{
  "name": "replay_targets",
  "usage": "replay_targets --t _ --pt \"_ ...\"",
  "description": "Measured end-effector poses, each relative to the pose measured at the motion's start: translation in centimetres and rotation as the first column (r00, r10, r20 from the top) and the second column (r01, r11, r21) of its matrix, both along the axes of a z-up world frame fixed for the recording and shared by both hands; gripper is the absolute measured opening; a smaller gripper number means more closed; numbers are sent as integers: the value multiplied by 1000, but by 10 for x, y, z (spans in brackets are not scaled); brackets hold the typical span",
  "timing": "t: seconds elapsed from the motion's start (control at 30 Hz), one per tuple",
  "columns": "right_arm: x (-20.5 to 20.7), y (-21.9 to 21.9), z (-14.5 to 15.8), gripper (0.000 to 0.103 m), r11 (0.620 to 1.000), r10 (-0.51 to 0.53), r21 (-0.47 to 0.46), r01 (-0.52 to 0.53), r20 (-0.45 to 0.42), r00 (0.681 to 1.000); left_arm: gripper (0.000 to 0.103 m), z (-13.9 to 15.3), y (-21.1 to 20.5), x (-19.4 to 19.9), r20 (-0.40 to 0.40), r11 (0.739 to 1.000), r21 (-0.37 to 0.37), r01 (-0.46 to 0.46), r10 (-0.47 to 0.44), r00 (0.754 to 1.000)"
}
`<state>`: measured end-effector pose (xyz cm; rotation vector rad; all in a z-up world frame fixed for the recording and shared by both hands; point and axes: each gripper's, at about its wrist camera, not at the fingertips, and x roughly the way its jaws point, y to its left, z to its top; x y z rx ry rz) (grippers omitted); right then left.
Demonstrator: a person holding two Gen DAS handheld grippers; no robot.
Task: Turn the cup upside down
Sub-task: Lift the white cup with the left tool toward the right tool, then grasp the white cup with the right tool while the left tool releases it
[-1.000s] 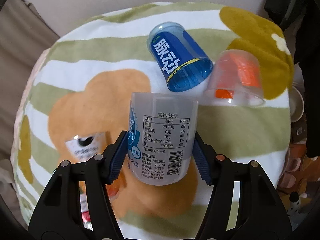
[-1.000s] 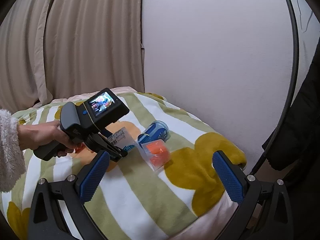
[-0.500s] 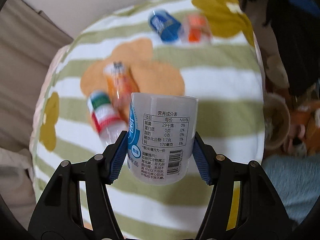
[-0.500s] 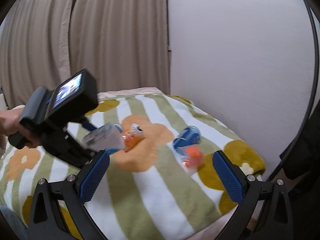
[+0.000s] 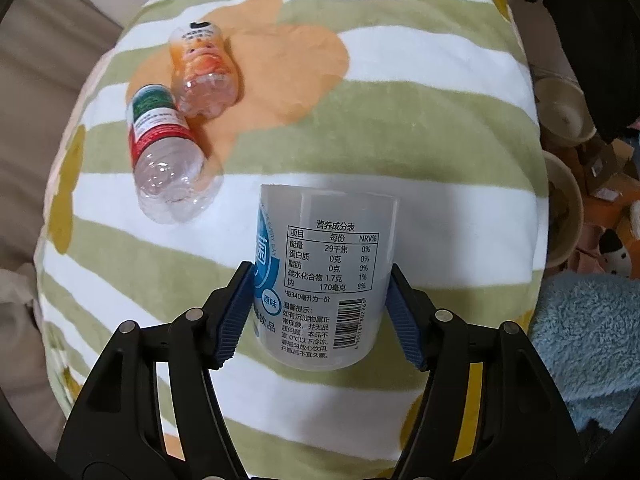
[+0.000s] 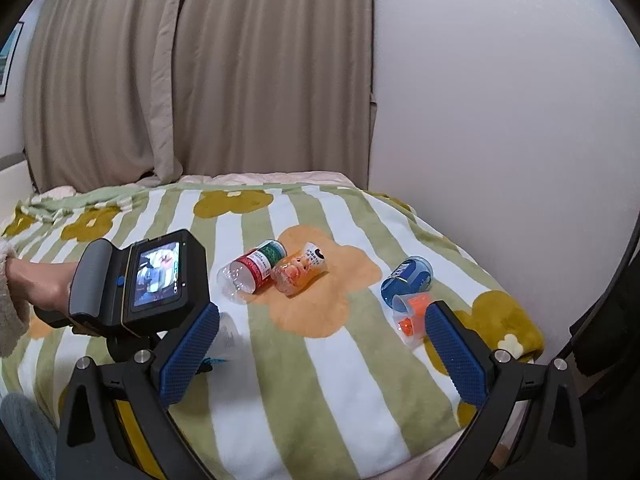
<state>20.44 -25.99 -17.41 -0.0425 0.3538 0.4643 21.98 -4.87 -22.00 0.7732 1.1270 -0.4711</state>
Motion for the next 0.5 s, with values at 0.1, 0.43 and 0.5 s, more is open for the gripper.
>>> replay_targets --t 0.1,0.43,0.5 --pt "3 2 0 103 999 42 -10 -43 -6 999 97 0 0 0 14 1000 -9 -28 28 999" --pt "22 44 -10 103 870 392 -281 -405 -104 914 102 23 30 -26 57 977 -165 -133 144 988" --pt "21 67 -20 103 776 480 -393 -494 -142 866 102 27 43 -40 57 961 -211 -178 194 979"
